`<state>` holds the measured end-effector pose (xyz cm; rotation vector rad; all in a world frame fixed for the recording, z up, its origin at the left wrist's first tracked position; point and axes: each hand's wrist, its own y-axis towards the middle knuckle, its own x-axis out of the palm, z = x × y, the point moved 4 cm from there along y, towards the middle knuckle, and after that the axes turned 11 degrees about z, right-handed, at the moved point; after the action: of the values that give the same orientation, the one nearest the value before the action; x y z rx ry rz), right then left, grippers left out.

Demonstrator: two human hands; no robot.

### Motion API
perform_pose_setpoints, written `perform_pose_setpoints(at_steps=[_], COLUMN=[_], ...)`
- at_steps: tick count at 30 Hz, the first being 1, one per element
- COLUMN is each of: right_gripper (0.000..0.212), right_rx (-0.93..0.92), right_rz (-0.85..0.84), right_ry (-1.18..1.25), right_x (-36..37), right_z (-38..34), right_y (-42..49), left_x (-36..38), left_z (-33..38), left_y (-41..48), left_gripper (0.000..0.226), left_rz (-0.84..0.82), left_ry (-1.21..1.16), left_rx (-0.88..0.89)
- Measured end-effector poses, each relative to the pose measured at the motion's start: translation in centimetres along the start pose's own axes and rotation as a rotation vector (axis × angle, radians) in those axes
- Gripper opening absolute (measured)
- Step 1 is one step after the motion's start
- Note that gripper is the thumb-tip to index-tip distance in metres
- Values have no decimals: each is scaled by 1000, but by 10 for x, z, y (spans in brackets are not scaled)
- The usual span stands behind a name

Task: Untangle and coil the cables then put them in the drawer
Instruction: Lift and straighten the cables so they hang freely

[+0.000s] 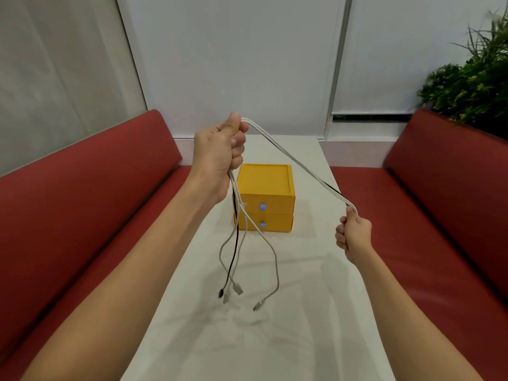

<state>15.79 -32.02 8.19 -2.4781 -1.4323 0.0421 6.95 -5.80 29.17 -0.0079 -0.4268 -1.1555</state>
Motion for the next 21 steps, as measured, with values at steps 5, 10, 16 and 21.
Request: perform_pose_setpoints(at_steps=[5, 10, 16, 21], right_gripper=[39, 23, 32, 36], right_rx=[366, 526, 437, 172], right_rz=[-38, -152, -159, -161], right_ry=[432, 630, 339, -132], right_x=[11, 12, -6, -15], right_z=[2, 1, 26, 38], right_y=[-6, -4, -1, -2], left_x=[6, 3, 3, 18], left_z=[-12, -15, -17, -6], left_y=[-5, -3, 3, 11], left_gripper=[29, 29, 29, 30], left_rz=[-4, 2, -29, -152], left_ry=[7, -11, 87, 260], left_rx=[-43, -58, -35, 94])
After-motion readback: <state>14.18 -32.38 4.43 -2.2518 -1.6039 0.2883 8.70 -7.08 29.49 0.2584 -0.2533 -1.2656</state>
